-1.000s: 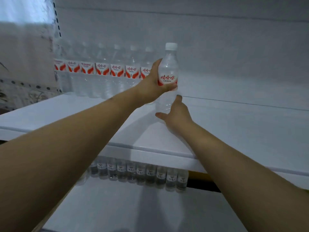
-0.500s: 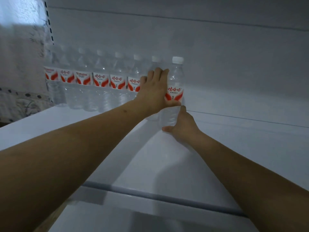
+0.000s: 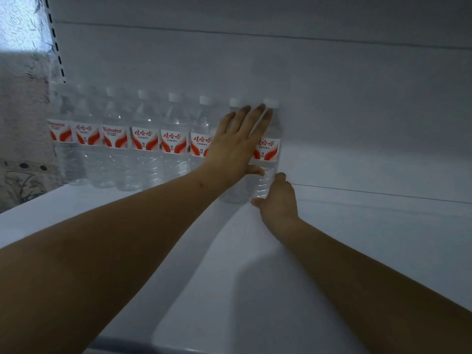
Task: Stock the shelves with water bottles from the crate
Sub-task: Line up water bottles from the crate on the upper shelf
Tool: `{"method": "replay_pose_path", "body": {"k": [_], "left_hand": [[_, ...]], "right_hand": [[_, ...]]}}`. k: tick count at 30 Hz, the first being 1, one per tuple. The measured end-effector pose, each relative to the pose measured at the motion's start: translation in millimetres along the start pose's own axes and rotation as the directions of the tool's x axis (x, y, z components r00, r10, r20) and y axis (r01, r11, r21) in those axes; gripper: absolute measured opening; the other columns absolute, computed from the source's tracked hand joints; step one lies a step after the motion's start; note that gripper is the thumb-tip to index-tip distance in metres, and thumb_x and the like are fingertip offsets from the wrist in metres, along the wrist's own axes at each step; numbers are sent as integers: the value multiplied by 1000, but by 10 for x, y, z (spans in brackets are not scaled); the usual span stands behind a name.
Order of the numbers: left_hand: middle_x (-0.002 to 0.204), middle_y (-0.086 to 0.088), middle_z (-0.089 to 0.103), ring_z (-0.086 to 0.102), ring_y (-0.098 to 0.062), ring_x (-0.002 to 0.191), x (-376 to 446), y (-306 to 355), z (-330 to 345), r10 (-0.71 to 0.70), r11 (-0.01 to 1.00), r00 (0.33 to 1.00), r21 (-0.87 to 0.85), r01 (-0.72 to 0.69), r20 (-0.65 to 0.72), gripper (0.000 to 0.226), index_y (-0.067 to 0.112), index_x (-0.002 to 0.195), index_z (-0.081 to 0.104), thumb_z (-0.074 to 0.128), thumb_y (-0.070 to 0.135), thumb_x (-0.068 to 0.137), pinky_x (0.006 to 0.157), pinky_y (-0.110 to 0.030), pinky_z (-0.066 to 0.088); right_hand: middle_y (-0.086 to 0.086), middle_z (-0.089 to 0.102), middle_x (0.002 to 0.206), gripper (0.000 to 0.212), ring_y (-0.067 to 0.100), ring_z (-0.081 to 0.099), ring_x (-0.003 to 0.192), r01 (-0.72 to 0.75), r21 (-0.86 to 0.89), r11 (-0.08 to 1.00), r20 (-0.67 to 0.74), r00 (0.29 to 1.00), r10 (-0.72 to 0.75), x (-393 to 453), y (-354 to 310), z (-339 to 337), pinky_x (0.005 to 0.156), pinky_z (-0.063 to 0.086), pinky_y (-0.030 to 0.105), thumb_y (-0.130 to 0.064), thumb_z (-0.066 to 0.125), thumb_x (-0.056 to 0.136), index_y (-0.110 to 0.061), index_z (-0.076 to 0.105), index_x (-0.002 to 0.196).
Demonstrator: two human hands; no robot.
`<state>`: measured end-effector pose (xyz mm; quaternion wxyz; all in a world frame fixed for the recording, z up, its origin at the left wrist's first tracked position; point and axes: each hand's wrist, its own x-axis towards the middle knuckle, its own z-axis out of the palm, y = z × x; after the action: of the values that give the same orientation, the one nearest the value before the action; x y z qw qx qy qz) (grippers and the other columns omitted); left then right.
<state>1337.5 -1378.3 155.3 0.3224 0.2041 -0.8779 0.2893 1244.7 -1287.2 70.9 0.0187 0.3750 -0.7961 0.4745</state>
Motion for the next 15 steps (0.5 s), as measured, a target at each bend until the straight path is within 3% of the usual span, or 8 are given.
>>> {"method": "replay_pose_path", "body": {"k": [3,8,15], "left_hand": [[164,-8,-1,4,-31,151,-7,35,-10,-14,1000,1000,12,13,23,125,15,157,-4,62,76,70,122,-47,7],[164,-9,-7,-6,-30,151,-12,25,-172,-8,999,995,-31,11,97,128,14,156,-7,63,76,69,120,-45,-5],[164,-6,-8,-8,-26,151,-191,-68,-690,-50,989,986,-132,72,161,121,18,156,-10,63,72,75,118,-40,-9]], "right_hand": [[13,58,116,53,29,59,106,7,-42,999,44,999,-6,-22,3,-29,90,51,38,-15,79,77,-7,49,119],[15,53,121,69,32,53,114,-16,-106,994,68,997,23,-130,-107,-243,94,49,42,-38,81,75,-7,44,125],[16,49,127,79,32,51,118,32,-99,995,85,996,-23,-345,-508,-670,95,46,39,-42,79,77,-8,37,134]]}}
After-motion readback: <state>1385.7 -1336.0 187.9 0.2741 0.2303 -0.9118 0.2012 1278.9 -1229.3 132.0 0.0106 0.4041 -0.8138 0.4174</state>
